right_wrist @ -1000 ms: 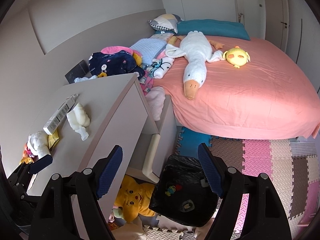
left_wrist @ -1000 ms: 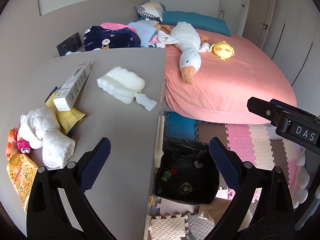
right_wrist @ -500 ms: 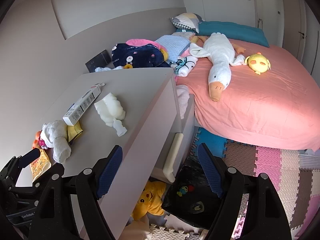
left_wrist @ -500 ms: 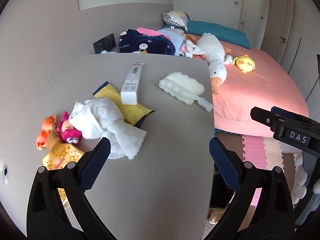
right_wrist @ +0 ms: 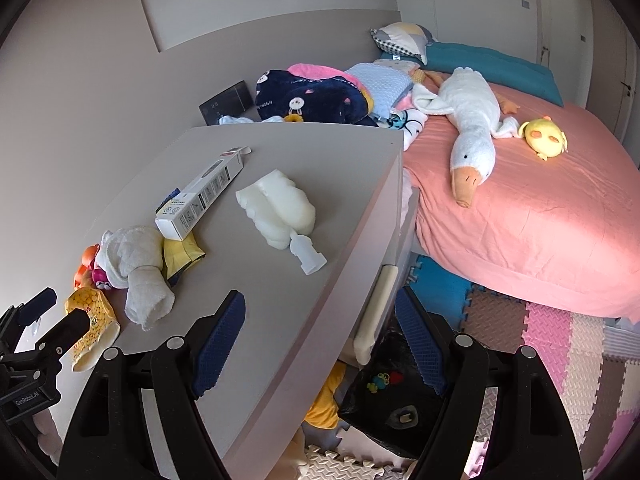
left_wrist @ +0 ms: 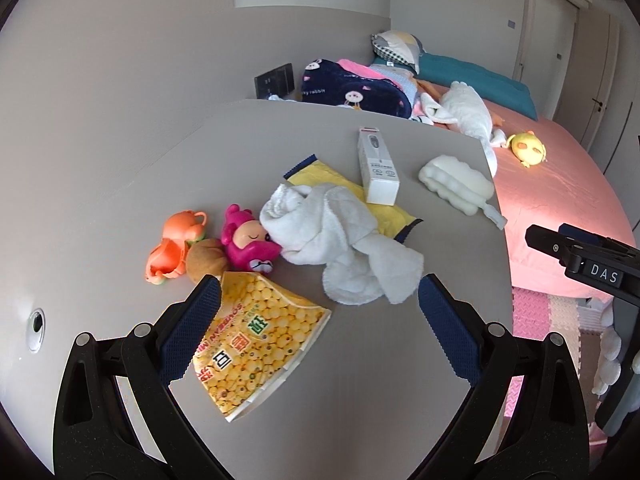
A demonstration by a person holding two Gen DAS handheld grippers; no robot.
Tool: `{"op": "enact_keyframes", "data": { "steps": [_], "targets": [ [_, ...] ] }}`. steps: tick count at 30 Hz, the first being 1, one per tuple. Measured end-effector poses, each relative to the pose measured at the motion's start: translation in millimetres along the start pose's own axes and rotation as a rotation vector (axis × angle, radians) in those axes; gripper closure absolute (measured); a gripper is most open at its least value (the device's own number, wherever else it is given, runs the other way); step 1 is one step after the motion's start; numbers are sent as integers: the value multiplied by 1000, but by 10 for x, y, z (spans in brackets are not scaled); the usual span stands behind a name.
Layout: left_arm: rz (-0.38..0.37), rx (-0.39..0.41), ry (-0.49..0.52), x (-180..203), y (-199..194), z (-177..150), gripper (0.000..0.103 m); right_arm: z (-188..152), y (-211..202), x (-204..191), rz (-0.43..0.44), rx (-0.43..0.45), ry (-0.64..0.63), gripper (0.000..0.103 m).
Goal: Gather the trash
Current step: 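Grasp the yellow snack bag with left tool while right tool grasps the white foam sponge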
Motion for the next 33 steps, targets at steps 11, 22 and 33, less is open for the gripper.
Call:
{"op": "enact_keyframes", "data": {
  "steps": [11,22,33],
  "targets": [
    [47,-46,-46,-503,121,-127,7,-8,241,-179,16,-27,-17,25],
    [62,-114,-94,-749,313,-320,26,123,423,-229,23,-21,-47,25],
    [-8,-106,-138,-771,333,-378,54,220,734,-280,43,-31,-86,25]
  ]
}}
Point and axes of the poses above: each gripper's, at about its wrist camera, not at the fingertips, and y roughly the way its jaws point, x to its right, z to its top, the point moved 5 cm from there along y, roughly the way its jaws point, and after that the axes turned 14 degrees about x, right-handed, at the moved point
